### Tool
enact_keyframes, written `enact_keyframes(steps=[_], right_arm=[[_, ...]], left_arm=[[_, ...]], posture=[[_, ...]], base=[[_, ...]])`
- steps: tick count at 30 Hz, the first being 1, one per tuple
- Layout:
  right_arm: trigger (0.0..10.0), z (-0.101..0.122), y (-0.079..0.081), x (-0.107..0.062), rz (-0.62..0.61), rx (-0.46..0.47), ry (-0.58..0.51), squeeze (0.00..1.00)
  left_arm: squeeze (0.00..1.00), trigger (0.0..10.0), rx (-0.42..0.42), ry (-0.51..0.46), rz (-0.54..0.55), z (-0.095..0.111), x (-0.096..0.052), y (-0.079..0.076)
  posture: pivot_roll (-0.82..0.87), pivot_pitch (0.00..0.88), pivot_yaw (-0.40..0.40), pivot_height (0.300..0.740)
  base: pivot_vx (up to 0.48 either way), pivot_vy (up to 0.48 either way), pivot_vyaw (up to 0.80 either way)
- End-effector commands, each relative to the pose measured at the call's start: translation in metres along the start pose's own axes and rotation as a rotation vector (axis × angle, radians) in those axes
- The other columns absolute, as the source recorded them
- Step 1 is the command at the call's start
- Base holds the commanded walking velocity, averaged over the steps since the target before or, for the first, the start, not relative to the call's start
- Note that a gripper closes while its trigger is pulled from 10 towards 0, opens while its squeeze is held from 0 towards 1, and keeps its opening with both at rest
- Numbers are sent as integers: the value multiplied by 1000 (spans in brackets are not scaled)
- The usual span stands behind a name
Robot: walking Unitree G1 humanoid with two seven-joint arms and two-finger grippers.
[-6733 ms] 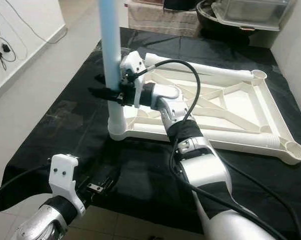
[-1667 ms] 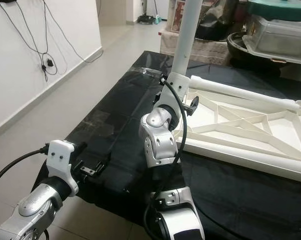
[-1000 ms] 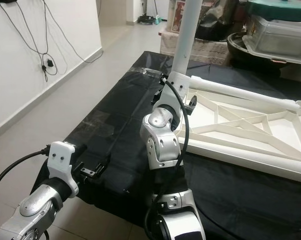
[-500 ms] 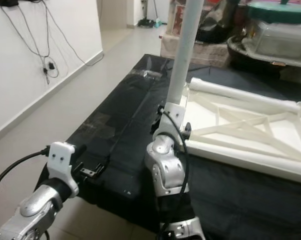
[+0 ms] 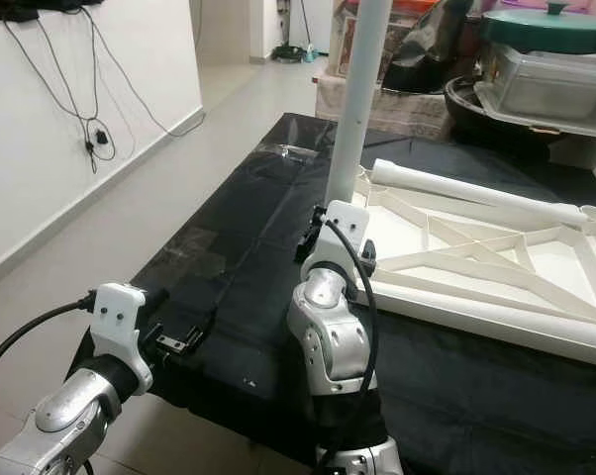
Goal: Building children table
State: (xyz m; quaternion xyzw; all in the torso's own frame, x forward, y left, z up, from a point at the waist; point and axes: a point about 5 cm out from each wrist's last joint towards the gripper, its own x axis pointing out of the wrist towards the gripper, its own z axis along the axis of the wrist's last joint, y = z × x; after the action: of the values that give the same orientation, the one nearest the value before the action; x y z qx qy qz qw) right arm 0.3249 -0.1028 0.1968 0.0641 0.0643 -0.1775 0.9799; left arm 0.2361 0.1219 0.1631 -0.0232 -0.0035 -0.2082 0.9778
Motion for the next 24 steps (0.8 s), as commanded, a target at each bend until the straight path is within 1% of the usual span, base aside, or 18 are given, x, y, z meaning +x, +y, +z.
enact_keyframes(steps=[1,5,10,12,16,17,18,19,20,21,22,23,24], right_arm=[[10000,-15,14,-15,55,52,81,0],[10000,-16,13,-18,78,43,89,0],[10000,-19,6,-20,95,24,98,0],[10000,-22,-2,-26,133,2,103,0],[10000,-23,-5,-29,153,-6,106,0],[10000,-23,-11,-33,195,-25,95,0],[10000,-23,-11,-33,195,-25,95,0],[10000,-24,-32,-44,333,-79,44,0],[10000,-24,-32,-44,333,-79,44,0],[10000,-26,-47,-50,415,-148,4,0],[10000,-26,-47,-50,415,-148,4,0],[10000,-29,-61,-54,468,-205,-19,0],[10000,-32,-74,-54,492,-256,-42,0]], left_arm=[[0,10000,7,10,6,-3,0,2],[0,10000,7,10,7,-3,0,3],[0,10000,6,9,7,-4,0,3],[0,10000,6,9,7,-4,0,3],[0,10000,6,9,7,-4,0,3],[0,10000,6,8,7,-4,0,3],[0,10000,6,8,7,-4,0,3],[0,10000,5,8,6,-3,-3,2],[0,10000,5,8,6,-3,-3,2],[0,10000,5,11,5,-4,-6,2],[0,10000,5,11,5,-4,-6,2],[0,10000,4,17,3,-5,-9,1],[0,10000,1,25,1,-8,-11,-1]], posture=[[148,66,-31,740],[146,65,-32,740],[144,57,-30,740],[141,53,-28,740],[140,53,-27,740],[138,48,-27,740],[138,48,-27,740],[138,46,-27,740],[138,46,-27,740],[126,40,-25,740],[126,40,-25,740],[123,39,-24,740],[117,31,-21,740]], base=[[0,0,0],[0,0,0],[0,0,0],[0,0,0],[0,0,0],[0,0,0],[0,0,0],[0,0,0],[0,0,0],[0,0,0],[0,0,0],[0,0,0],[0,0,0]])
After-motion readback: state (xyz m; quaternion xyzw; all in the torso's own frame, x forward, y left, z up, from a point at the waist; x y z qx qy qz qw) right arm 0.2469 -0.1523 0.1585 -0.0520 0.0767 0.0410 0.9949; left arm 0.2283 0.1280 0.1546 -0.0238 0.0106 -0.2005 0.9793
